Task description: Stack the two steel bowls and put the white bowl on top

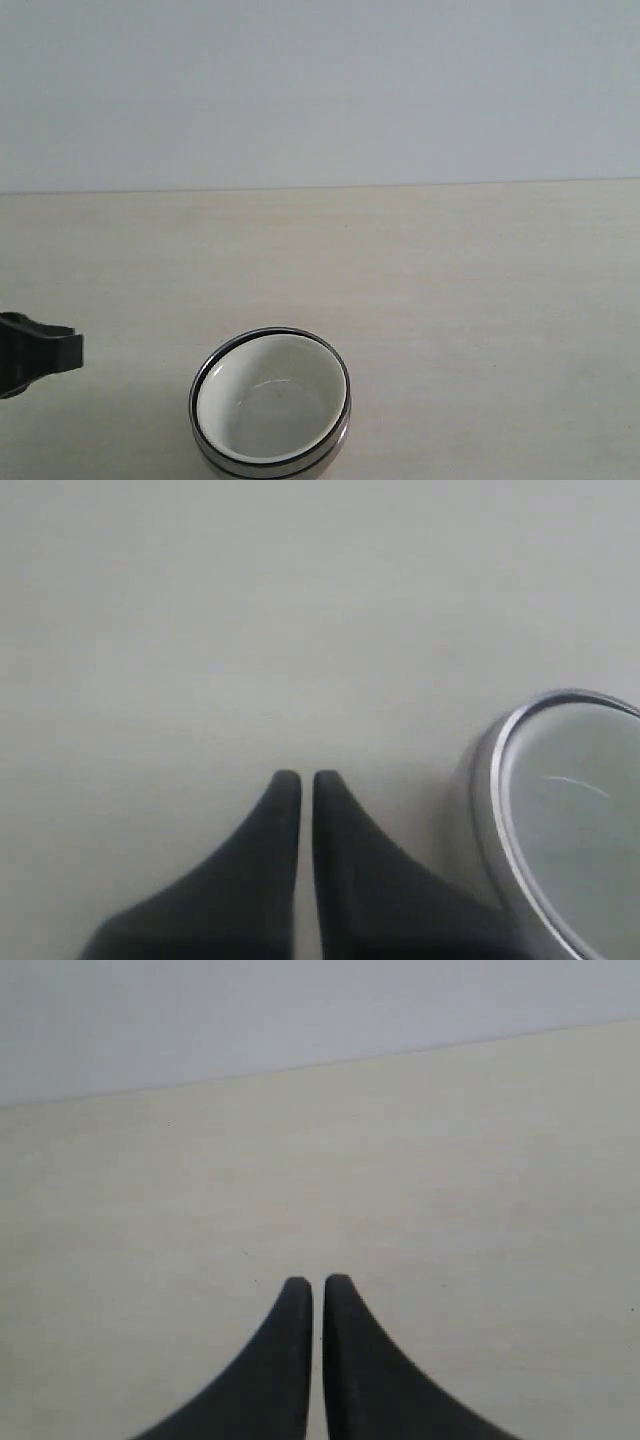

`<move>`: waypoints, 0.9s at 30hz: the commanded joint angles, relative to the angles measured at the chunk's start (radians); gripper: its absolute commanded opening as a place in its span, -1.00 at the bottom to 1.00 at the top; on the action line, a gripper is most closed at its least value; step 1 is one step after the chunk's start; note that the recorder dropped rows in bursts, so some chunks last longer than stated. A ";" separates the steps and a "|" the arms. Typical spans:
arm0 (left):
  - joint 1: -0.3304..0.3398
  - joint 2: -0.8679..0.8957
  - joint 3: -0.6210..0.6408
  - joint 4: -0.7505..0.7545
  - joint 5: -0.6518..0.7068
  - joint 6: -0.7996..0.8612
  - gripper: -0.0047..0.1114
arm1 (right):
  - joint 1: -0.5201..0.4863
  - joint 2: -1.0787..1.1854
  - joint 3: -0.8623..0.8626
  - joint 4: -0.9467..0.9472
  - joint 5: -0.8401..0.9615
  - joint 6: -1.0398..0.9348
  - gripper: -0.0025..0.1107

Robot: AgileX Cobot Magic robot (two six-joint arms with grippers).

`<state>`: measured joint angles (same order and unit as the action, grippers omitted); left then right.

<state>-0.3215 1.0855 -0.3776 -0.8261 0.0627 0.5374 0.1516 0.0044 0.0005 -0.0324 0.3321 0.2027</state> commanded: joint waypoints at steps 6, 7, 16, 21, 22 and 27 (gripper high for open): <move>-0.002 -0.250 0.247 0.004 -0.254 -0.149 -0.85 | -0.003 -0.004 0.000 -0.004 -0.010 -0.001 -0.96; -0.002 -0.279 0.261 0.014 -0.249 -0.164 -0.85 | -0.003 -0.004 0.000 -0.004 -0.010 -0.001 -0.96; -0.002 -0.514 0.378 0.015 -0.291 -0.183 -0.85 | -0.003 -0.004 0.000 -0.004 -0.010 -0.001 -0.96; -0.002 -0.598 0.378 0.020 -0.172 -0.156 -0.85 | -0.003 -0.004 0.000 -0.004 -0.010 -0.001 -0.96; -0.002 -0.612 0.378 0.024 -0.158 -0.156 -0.85 | -0.003 -0.004 0.000 -0.004 -0.010 -0.001 -0.96; -0.002 -0.638 0.378 0.026 -0.136 -0.156 -0.85 | -0.003 -0.004 0.000 -0.004 -0.010 -0.001 -0.96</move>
<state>-0.3215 0.4571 -0.0053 -0.8079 -0.0831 0.3786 0.1516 0.0044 0.0005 -0.0324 0.3321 0.2027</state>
